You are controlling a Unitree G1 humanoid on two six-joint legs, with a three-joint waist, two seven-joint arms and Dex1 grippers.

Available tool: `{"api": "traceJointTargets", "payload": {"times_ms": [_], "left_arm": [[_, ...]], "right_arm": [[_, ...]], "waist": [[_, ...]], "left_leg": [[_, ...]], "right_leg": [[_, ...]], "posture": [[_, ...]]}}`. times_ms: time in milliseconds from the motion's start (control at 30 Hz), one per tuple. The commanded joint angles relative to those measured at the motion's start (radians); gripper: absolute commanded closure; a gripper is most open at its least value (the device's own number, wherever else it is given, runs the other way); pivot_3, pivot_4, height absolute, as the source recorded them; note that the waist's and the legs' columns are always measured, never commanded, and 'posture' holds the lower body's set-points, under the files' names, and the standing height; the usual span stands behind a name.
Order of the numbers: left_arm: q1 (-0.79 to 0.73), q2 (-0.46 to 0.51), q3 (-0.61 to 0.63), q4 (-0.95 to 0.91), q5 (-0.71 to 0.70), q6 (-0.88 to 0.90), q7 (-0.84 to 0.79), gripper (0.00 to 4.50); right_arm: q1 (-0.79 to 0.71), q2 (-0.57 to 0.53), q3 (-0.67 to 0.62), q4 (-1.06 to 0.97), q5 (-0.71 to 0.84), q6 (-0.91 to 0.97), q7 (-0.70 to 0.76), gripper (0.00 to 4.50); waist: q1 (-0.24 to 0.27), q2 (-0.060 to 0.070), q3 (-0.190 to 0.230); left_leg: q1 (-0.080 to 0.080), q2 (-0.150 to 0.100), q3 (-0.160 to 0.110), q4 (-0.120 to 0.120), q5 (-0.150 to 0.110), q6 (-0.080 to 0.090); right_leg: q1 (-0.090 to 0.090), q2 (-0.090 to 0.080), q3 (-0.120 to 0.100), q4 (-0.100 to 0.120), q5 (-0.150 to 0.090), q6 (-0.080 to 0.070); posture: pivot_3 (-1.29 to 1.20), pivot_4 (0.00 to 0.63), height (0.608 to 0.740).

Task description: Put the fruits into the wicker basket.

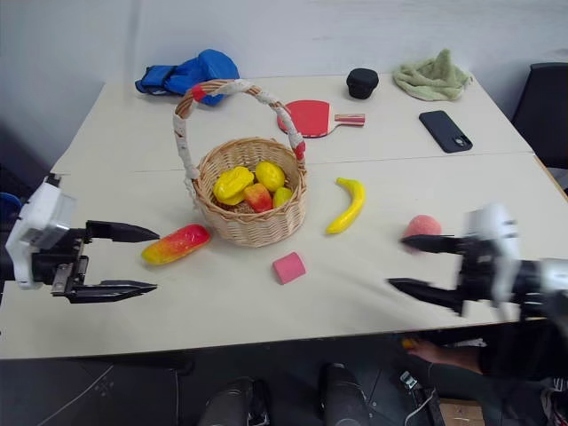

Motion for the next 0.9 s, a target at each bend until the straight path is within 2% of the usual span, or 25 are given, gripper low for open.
{"api": "traceJointTargets", "payload": {"times_ms": [33,100,167,367,500,667,767,900], "left_arm": [[-0.043,0.022,-0.04,-0.016,-0.012,-0.013,-0.022,0.08],[-0.073,0.022,-0.069,-0.007,-0.008,-0.017,-0.026,0.08],[-0.093,0.021,-0.089,-0.002,-0.004,-0.017,-0.026,0.08],[-0.129,0.002,-0.12,0.005,0.004,-0.027,-0.004,0.08],[-0.116,-0.006,-0.121,-0.006,0.014,-0.038,0.015,0.08],[-0.102,-0.007,-0.106,-0.016,0.013,-0.04,0.032,0.08],[-0.106,-0.008,-0.111,-0.015,0.015,-0.044,0.039,0.0],[-0.134,-0.019,-0.134,-0.01,0.011,-0.048,0.047,0.0]], "right_arm": [[-0.093,0.087,0.224,-0.021,-0.173,-0.087,-0.131,0.07],[-0.191,0.18,0.389,0.055,-0.304,-0.151,-0.195,0.07],[-0.249,0.236,0.474,0.129,-0.374,-0.205,-0.201,0.07],[-0.386,0.328,0.615,0.333,-0.476,-0.323,-0.151,0.07],[-0.479,0.398,0.655,0.466,-0.504,-0.348,-0.125,0.07],[-0.514,0.431,0.702,0.532,-0.509,-0.358,-0.038,0.07],[-0.518,0.446,0.699,0.574,-0.518,-0.365,-0.036,0.6],[-0.483,0.442,0.633,0.528,-0.449,-0.34,-0.029,1.72]], "waist": [[0.0,0.0,0.0],[-0.004,-0.002,-0.001],[-0.006,-0.002,-0.001],[-0.001,-0.002,-0.001],[-0.006,-0.002,-0.001],[-0.005,-0.002,-0.001],[-0.004,-0.002,-0.001],[-0.004,-0.002,-0.001]], "left_leg": [[0.001,0.0,0.002,0.0,0.0,0.0],[0.001,0.002,0.004,0.001,0.0,0.001],[0.001,0.004,0.007,0.003,-0.001,-0.001],[0.001,0.004,0.009,0.003,0.001,0.002],[0.002,0.004,0.011,0.004,0.001,0.002],[0.002,0.005,0.01,0.004,0.001,0.002],[0.002,0.005,0.011,0.004,0.001,0.002],[0.002,0.005,0.011,0.004,0.001,0.002]], "right_leg": [[0.0,0.003,0.0,0.0,0.0,0.0],[0.0,0.007,0.001,0.0,0.0,0.001],[-0.002,0.009,0.001,0.0,0.001,-0.001],[-0.003,0.013,0.003,0.0,0.0,-0.002],[-0.003,0.014,0.004,0.001,0.0,-0.002],[-0.003,0.015,0.005,0.001,0.0,-0.003],[-0.003,0.015,0.005,0.001,0.0,-0.003],[-0.003,0.014,0.005,0.002,0.0,-0.003]], "posture": [[0.0,0.15,0.74],[0.0,0.15,0.74],[0.0,0.15,0.74],[0.0,0.15,0.74],[0.0,0.15,0.74],[0.0,0.15,0.74],[0.0,0.15,0.74],[0.0,0.15,0.74]]}}
